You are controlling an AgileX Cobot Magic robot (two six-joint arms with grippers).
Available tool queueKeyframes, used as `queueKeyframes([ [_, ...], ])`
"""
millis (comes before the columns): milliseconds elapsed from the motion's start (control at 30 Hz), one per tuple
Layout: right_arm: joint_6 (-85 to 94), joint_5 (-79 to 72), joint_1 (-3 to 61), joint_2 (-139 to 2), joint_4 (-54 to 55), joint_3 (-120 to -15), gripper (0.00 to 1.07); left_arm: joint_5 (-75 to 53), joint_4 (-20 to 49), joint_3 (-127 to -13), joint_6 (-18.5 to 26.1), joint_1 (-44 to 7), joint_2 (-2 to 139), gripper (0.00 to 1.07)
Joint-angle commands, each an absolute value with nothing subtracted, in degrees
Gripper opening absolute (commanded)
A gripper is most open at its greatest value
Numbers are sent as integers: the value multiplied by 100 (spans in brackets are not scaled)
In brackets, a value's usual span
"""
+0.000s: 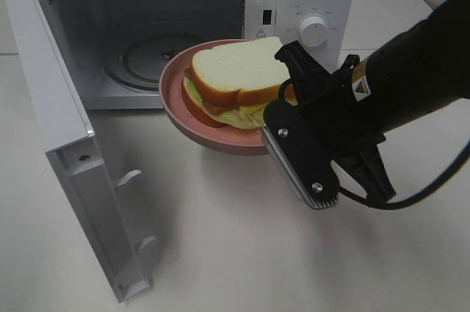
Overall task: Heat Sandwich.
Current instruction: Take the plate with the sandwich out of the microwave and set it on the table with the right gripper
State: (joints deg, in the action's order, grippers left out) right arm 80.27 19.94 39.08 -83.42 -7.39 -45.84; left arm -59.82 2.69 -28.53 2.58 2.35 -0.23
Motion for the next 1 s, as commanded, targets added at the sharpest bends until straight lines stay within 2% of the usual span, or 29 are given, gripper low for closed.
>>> queueKeyframes([
  [33, 7953, 1914, 3885, -7998, -756, -4372, 0, -5890, 309, -2830, 258, 252, -178, 101],
  [1000, 7282, 3272, 3885, -5329, -1054, -2842, 2, -5890, 309, -2830, 258, 252, -178, 101],
])
